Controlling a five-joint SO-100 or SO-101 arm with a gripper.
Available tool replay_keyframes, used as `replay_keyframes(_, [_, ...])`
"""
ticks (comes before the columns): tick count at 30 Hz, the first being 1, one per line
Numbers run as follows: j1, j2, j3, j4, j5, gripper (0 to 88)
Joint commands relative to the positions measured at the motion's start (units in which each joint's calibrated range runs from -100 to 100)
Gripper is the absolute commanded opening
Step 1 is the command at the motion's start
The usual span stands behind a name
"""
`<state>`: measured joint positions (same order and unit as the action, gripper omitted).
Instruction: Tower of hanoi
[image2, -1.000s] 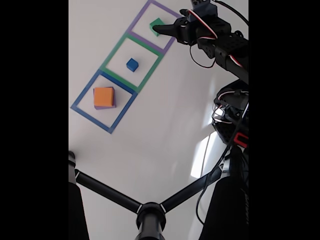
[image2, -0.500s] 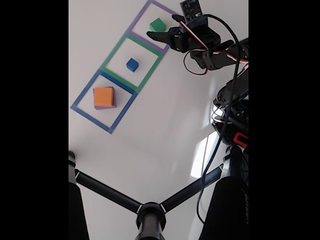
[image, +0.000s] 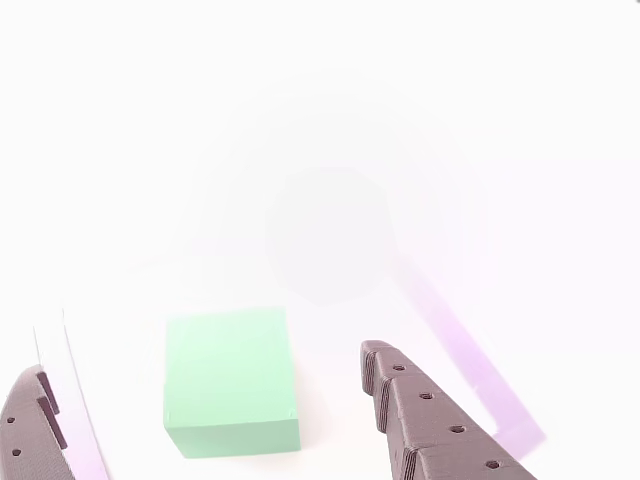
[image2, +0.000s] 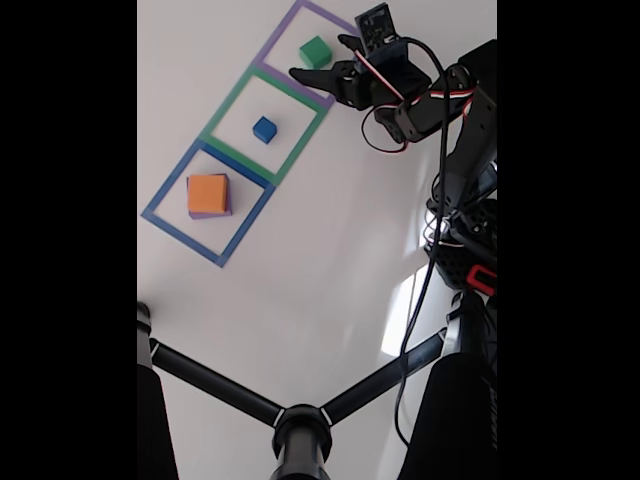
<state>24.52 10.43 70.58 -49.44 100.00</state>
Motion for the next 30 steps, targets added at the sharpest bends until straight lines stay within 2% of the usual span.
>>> replay_keyframes(1, [-0.74, 0.92, -2.86, -1.9, 0.0, 35.4])
replay_keyframes(20, [-0.65, 5.68, -3.95, -4.0, 0.0, 30.3])
replay_keyframes(30, [-0.74, 6.49, -4.4, -4.0, 0.0, 19.2])
